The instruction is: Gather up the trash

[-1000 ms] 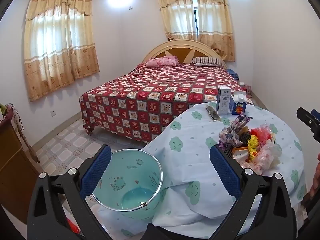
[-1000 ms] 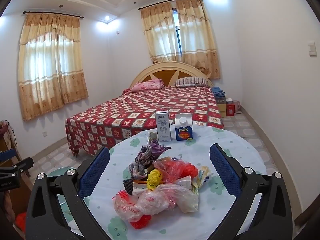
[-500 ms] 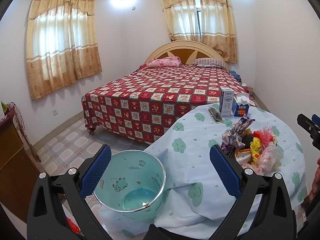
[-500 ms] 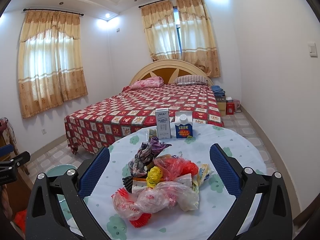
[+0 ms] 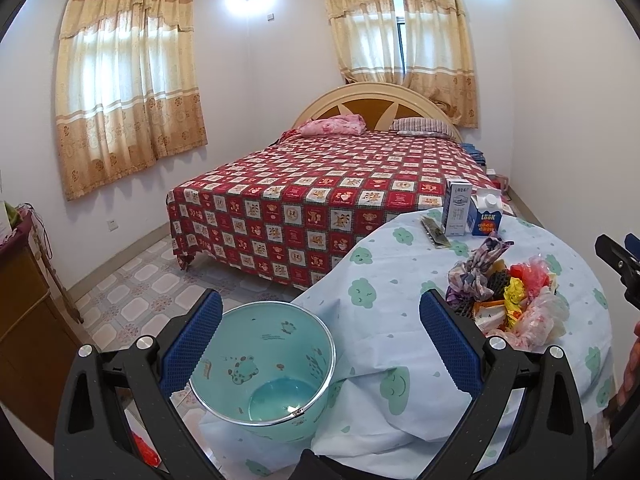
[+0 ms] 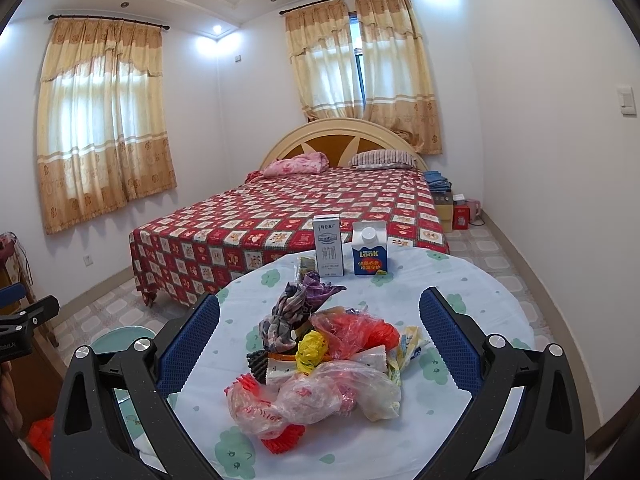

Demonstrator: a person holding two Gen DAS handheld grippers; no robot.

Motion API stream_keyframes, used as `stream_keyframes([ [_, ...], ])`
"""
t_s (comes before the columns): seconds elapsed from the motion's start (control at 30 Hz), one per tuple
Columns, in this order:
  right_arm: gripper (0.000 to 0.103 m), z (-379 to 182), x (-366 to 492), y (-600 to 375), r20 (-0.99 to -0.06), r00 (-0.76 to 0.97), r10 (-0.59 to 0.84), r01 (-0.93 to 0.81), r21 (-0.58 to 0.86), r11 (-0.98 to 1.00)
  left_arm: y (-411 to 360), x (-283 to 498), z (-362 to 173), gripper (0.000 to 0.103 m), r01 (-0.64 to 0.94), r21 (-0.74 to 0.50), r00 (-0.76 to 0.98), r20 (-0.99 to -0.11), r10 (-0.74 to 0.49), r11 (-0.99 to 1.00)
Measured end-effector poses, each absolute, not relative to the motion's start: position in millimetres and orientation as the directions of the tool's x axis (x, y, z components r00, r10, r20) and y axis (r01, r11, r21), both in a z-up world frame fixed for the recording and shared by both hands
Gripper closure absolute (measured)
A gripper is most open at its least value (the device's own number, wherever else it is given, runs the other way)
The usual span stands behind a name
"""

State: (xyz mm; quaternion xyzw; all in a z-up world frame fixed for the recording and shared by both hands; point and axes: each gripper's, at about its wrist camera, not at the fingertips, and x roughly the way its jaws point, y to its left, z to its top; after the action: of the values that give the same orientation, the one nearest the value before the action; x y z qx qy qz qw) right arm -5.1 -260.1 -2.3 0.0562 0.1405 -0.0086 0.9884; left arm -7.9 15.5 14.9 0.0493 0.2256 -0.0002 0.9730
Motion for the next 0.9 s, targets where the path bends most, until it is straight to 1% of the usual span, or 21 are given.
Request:
stream_keyframes([
  [0.9, 0.005, -2.4, -4.3, -259.2, -0.281, 0.96, -0.002, 0.034, 0.109, 0.993, 21.3, -7.7, 16.7, 0.006, 0.013, 0.095, 0.897, -0.441, 0.03, 0.995],
])
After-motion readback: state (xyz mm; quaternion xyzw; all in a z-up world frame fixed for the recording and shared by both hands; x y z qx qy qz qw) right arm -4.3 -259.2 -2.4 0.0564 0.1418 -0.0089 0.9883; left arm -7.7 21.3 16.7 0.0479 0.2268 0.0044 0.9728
